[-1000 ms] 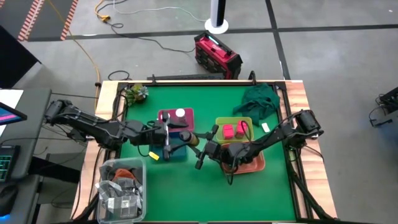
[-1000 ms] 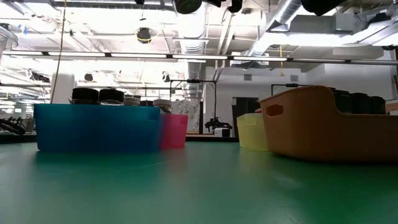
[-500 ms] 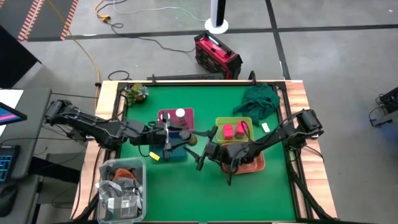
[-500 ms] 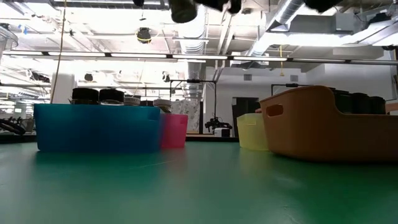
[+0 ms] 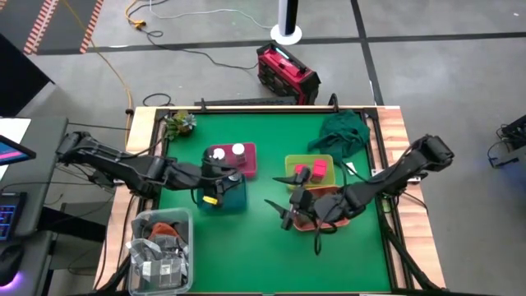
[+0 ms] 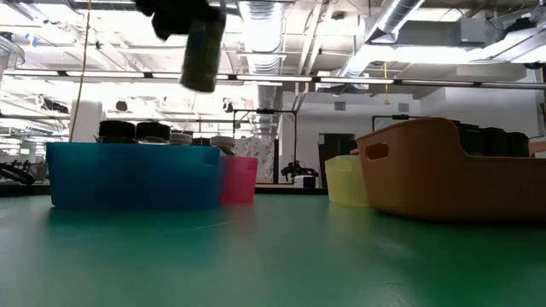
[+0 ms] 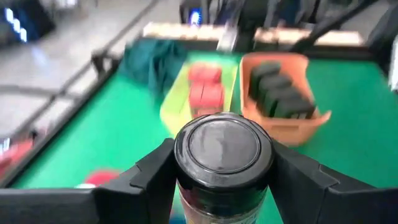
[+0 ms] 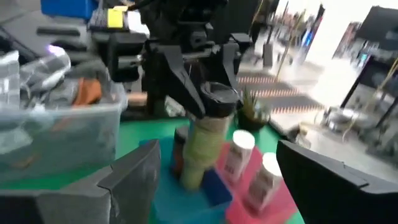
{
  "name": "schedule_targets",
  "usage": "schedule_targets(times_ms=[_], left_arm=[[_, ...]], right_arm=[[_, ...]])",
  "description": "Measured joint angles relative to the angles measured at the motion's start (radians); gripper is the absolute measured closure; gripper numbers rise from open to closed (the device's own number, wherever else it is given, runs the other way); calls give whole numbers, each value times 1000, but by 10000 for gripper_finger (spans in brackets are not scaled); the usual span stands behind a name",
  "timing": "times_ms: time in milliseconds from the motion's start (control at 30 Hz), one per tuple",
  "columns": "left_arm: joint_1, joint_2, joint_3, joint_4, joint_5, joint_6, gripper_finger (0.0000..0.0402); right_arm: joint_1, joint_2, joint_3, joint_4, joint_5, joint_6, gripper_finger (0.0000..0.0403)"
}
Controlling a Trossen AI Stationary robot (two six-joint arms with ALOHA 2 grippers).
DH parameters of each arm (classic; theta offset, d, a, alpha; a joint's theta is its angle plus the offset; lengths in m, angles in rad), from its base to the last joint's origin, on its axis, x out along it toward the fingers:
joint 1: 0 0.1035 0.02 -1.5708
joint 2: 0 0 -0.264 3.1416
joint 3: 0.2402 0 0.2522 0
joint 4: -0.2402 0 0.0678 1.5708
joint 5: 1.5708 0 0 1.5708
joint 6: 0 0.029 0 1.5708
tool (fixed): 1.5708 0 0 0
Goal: Sort spices by type
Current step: Put the black seasoning bottle into the blue bin
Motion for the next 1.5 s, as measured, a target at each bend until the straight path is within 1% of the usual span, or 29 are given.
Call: schedule_targets(times_ms=[100,167,267,367,467,533,700,767,833,1100,1233,1500], left_arm=[[0,9,-2,-87,-10,-83,191],[-7,9,-24,-88,-14,-127,191],[-15,8,-74,-47,-41,-166,191],[-19,9,-139,23,-92,-178,191],[-18,9,-195,125,-101,-178,191],[-18,9,-213,150,-97,-173,191],[-20,31,-220,155,-55,-176,191],[-20,49,-219,175,-54,-184,191],[-23,69,-220,161,-51,-193,191],[-28,197,-220,263,-60,-193,191],[-28,250,-220,287,-62,-199,191],[-28,284,-220,305,-75,-214,191]], right_arm=[[3,-20,0,-77,1,84,58],[4,-22,0,-86,4,90,58],[4,-18,0,-87,3,89,58],[3,-18,0,-85,3,86,58],[3,-18,0,-81,3,79,58],[3,-18,0,-74,3,79,58],[2,-18,0,-69,3,79,58],[2,-18,0,-68,3,79,58],[2,-18,0,-66,3,79,58],[2,-18,0,-66,3,76,58],[5,-18,0,-66,2,76,58],[19,-18,0,-67,1,79,58]])
